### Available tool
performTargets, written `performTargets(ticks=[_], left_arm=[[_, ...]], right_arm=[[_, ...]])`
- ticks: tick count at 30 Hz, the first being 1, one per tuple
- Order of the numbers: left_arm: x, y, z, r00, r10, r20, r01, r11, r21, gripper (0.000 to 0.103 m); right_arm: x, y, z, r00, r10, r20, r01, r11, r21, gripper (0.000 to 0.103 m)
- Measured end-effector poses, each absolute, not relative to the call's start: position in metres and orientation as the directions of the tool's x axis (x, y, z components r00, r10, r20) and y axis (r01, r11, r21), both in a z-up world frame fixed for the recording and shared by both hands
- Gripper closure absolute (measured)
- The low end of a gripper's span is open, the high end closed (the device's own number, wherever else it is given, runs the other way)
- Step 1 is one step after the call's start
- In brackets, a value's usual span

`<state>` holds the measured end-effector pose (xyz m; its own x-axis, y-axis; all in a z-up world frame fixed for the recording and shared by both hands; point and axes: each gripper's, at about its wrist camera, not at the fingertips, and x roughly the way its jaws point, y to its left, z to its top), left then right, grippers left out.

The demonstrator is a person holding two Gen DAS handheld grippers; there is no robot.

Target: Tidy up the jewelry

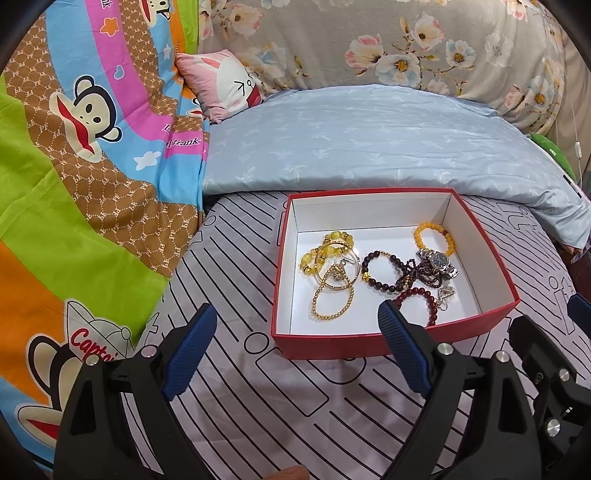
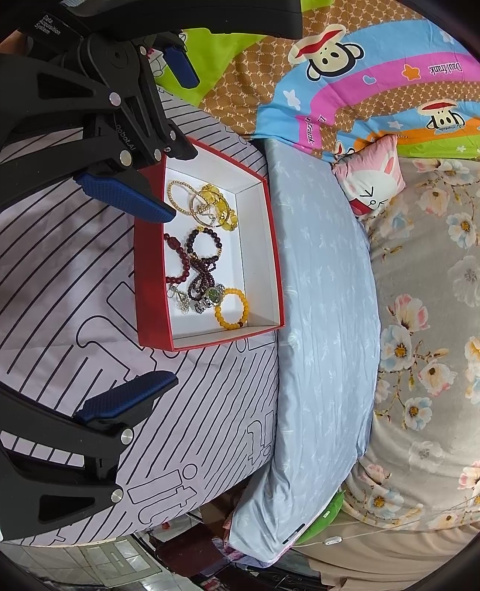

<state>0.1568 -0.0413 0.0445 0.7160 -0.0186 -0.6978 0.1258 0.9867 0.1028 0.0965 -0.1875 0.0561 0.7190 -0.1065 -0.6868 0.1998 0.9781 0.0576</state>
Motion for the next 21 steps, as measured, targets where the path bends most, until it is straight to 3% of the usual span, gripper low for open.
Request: performTargets(ticks=[21], left_arm=[[0.1585, -0.0413, 0.0400, 0.710, -0.002, -0.704, 0.101, 0.990, 0.099, 0.016]], right_arm=[[0.0975, -0.1851, 0.0522, 0.718, -0.114, -0.687, 0.196, 0.980, 0.042, 0.022]])
